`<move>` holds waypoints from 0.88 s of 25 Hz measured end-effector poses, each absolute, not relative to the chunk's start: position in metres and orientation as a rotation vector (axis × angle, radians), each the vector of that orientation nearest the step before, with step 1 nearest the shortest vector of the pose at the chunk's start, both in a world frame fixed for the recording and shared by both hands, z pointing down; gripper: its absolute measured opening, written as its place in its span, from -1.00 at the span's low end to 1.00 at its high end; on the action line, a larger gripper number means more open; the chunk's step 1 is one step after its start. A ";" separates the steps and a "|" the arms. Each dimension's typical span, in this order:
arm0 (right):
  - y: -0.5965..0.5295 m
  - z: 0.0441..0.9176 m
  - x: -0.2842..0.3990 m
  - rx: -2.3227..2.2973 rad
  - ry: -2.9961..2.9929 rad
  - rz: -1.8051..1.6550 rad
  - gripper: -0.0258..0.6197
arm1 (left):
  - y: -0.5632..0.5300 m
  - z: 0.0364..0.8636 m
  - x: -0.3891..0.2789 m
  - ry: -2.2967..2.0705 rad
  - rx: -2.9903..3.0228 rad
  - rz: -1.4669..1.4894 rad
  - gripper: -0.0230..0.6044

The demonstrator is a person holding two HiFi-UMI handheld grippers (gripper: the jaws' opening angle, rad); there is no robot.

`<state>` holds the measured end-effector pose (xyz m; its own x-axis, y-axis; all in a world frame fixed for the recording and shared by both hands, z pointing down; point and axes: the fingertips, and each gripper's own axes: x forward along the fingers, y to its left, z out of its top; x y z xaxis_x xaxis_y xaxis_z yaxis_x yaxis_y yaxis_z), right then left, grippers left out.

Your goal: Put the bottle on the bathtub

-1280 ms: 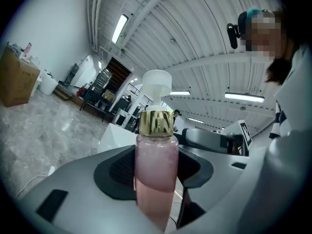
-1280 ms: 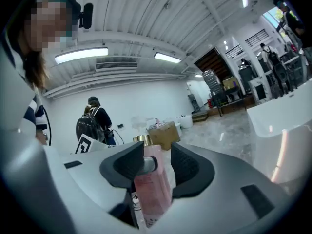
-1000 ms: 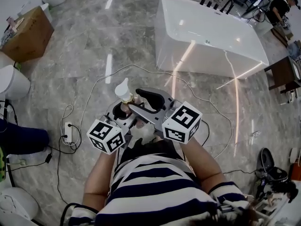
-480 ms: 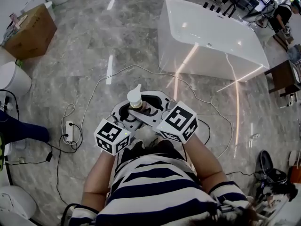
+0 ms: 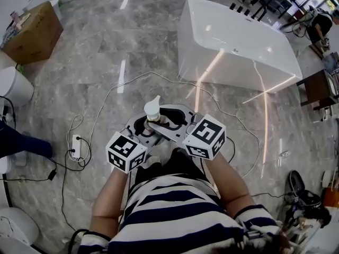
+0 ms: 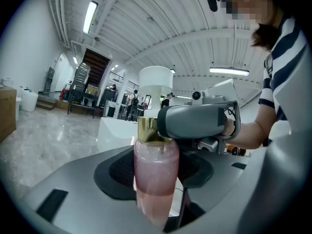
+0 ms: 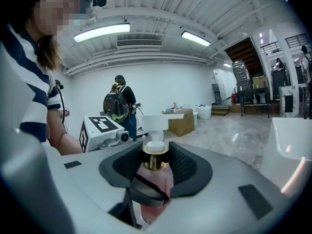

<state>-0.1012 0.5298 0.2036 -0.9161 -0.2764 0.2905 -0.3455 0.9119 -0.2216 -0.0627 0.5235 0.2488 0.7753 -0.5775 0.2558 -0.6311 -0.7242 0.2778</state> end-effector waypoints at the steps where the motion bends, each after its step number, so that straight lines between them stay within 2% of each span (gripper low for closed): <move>1: 0.528 0.204 -0.101 0.466 -2.821 0.395 -0.35 | 0.521 0.250 -0.063 -0.927 2.621 0.227 -0.21; 22: 0.409 0.214 -0.079 0.451 -2.872 0.576 -0.34 | 0.403 0.260 -0.042 -0.981 2.591 0.354 -0.21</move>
<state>-0.0789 0.4089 0.2136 -0.9384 -0.2580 0.2298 -0.3267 0.8793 -0.3466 -0.0420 0.4028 0.2596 0.7299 -0.5886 0.3476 -0.6750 -0.7009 0.2305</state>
